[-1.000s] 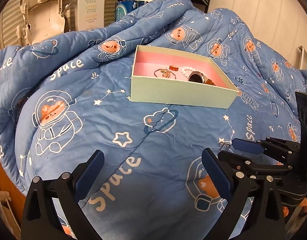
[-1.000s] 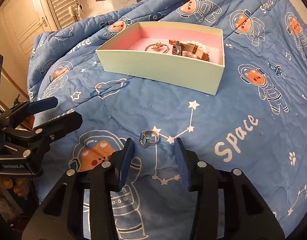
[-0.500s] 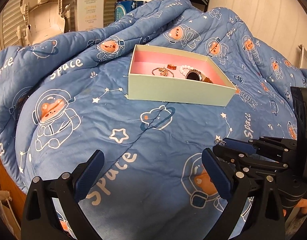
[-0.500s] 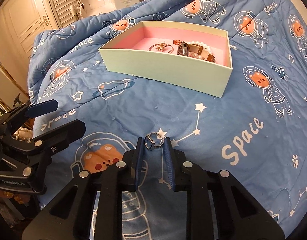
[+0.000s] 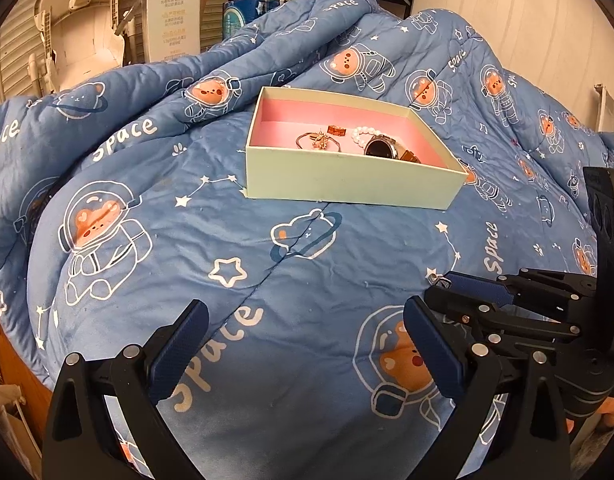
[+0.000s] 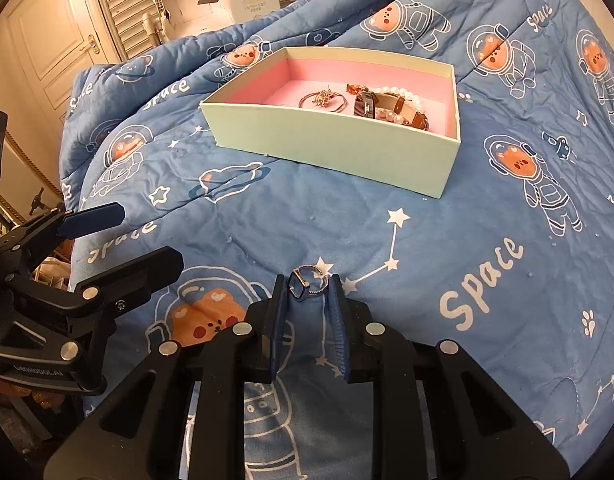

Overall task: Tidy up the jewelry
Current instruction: 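Carry the silver ring in the right tool over the box, then open the right tool to drop the silver ring into the box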

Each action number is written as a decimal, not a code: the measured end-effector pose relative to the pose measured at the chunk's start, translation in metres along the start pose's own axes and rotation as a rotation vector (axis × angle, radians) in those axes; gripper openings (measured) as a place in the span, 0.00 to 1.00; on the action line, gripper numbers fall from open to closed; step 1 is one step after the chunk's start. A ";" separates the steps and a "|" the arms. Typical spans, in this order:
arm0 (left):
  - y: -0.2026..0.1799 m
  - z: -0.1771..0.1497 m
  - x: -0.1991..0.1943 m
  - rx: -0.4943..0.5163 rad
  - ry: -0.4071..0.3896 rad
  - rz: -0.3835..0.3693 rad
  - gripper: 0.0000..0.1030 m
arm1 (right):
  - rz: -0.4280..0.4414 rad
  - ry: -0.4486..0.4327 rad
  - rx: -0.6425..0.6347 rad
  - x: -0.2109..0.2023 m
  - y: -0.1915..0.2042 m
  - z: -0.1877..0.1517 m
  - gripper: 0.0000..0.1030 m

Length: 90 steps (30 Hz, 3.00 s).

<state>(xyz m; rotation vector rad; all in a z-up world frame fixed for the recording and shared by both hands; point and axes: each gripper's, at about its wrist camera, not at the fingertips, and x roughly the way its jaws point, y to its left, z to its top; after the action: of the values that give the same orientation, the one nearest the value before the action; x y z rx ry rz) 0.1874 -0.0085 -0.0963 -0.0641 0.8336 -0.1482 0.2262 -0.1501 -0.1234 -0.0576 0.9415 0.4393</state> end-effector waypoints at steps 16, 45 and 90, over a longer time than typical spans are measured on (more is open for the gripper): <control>-0.004 0.021 -0.006 0.056 -0.049 0.010 0.93 | 0.080 -0.049 -0.003 -0.022 0.000 0.035 0.21; 0.023 0.096 0.023 0.119 -0.085 0.008 0.93 | 0.117 -0.034 -0.061 0.018 0.000 0.151 0.21; 0.042 0.097 0.041 0.100 -0.051 -0.032 0.93 | 0.037 0.205 -0.196 0.136 0.036 0.192 0.21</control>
<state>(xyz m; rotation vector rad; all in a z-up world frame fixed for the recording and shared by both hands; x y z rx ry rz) 0.2913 0.0259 -0.0657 0.0124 0.7737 -0.2172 0.4291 -0.0260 -0.1120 -0.2673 1.0996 0.5666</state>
